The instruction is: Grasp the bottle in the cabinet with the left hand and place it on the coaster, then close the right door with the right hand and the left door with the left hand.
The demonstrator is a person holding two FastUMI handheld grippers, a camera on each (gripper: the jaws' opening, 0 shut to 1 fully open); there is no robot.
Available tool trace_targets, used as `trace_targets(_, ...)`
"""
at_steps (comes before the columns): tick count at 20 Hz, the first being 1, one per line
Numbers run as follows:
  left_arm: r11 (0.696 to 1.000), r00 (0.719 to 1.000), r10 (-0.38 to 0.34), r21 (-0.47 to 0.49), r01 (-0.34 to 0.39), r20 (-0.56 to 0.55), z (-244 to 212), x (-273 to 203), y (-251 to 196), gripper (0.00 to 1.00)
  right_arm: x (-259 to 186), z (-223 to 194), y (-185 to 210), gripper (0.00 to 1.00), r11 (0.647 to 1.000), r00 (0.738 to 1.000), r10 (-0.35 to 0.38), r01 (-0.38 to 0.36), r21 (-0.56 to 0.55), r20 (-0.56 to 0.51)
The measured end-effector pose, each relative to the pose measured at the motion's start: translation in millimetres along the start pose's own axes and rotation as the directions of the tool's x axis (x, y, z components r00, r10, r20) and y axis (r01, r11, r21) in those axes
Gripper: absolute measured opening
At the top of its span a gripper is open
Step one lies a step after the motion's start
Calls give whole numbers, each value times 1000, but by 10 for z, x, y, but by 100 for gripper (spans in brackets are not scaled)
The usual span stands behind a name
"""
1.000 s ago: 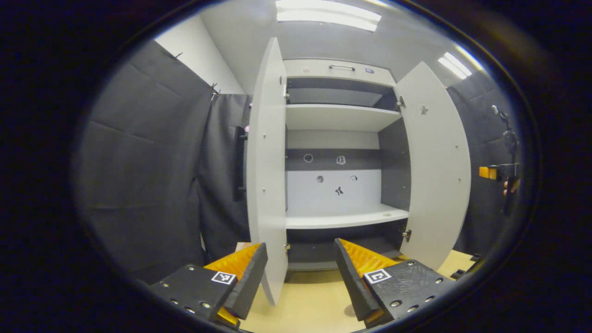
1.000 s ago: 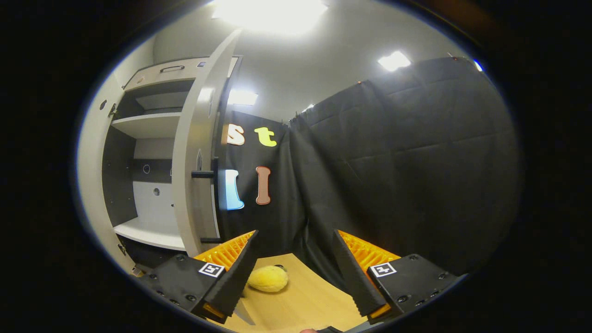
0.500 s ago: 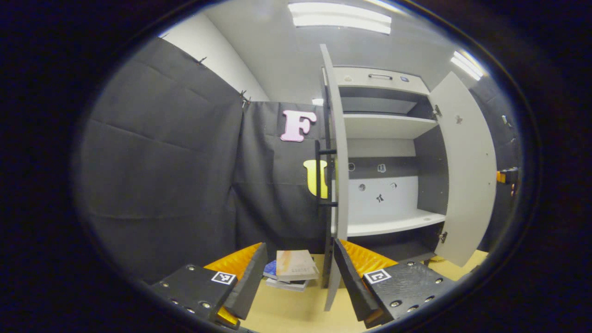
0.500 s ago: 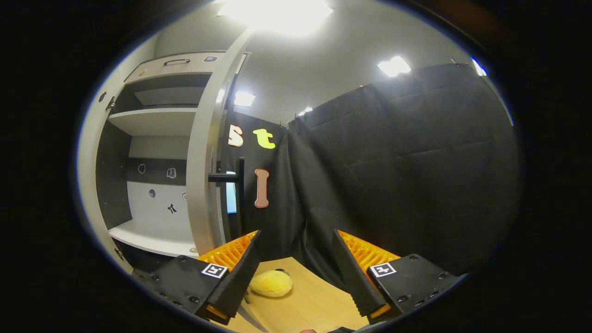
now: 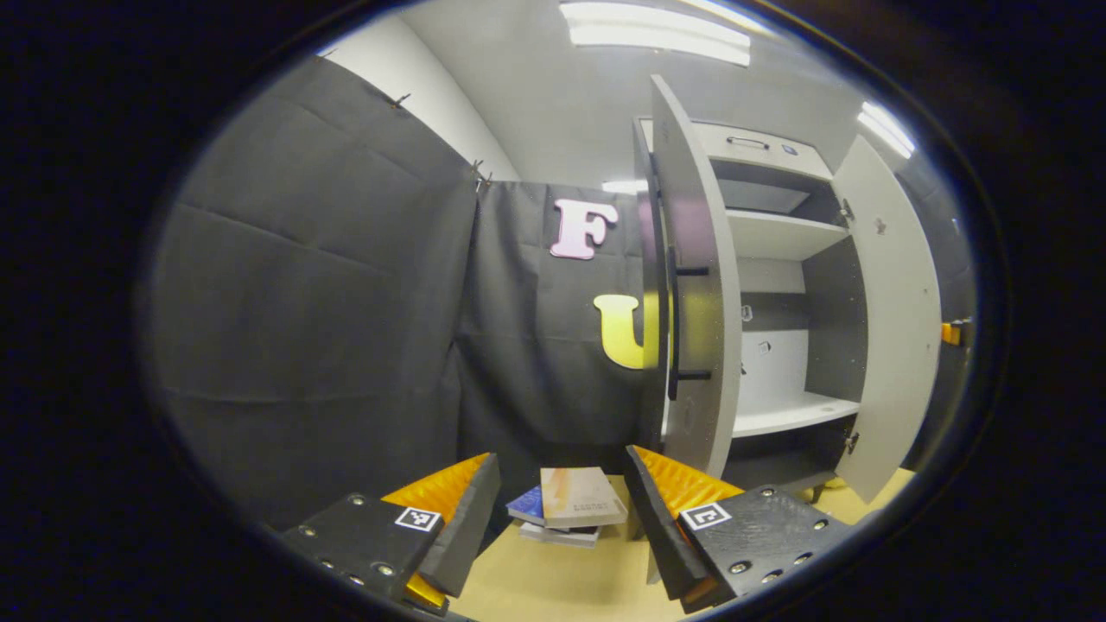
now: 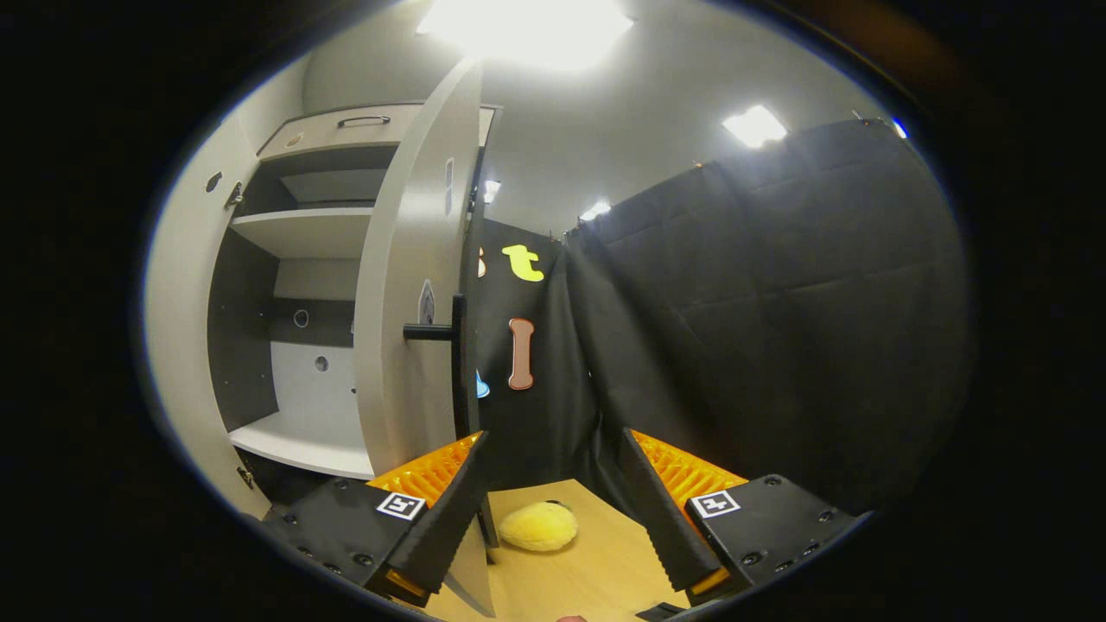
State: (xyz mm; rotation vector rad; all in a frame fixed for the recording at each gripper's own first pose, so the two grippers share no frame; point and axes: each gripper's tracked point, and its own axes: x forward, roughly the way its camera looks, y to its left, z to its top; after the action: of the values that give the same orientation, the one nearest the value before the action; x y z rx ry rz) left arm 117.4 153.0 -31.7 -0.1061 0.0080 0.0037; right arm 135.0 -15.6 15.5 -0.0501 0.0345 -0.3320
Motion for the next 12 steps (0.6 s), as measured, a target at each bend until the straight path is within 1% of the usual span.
trace_targets(1,1000,1000,-4,-2,4,-3,-30,20,25,84,-24,5,85,92,1000,1000,9,-9,-2,4)
trace_targets(3,1000,1000,-9,-4,9,-9,-57,24,81,84,-60,13,257,92,999,999,32,-32,-6,6)
trace_targets(4,1000,1000,-10,-6,9,-13,-62,37,107,84,-71,21,337,95,999,999,45,-45,-6,5)
trace_targets(5,1000,1000,-9,-9,9,-14,-73,47,132,85,-87,25,419,95,998,998,58,-58,-7,8)
trace_targets(6,1000,1000,-7,-11,7,-15,-83,59,172,84,-97,30,479,92,998,998,65,-65,-7,9)
trace_targets(7,1000,1000,-6,-12,6,-17,-92,60,196,84,-96,32,529,96,997,997,71,-71,-6,12)
trace_targets(8,1000,1000,-4,-12,4,-18,-90,57,221,84,-101,33,587,92,997,997,77,-77,-1,12)
trace_targets(9,1000,1000,0,-9,0,-20,-103,61,242,84,-115,19,652,92,996,996,88,-88,4,12)
trace_targets(10,1000,1000,3,-5,-3,-21,-99,59,267,84,-117,19,728,95,995,995,104,-104,12,10)
trace_targets(12,1000,1000,10,2,-10,-24,-115,37,311,84,-96,13,897,95,991,991,135,-135,16,13)
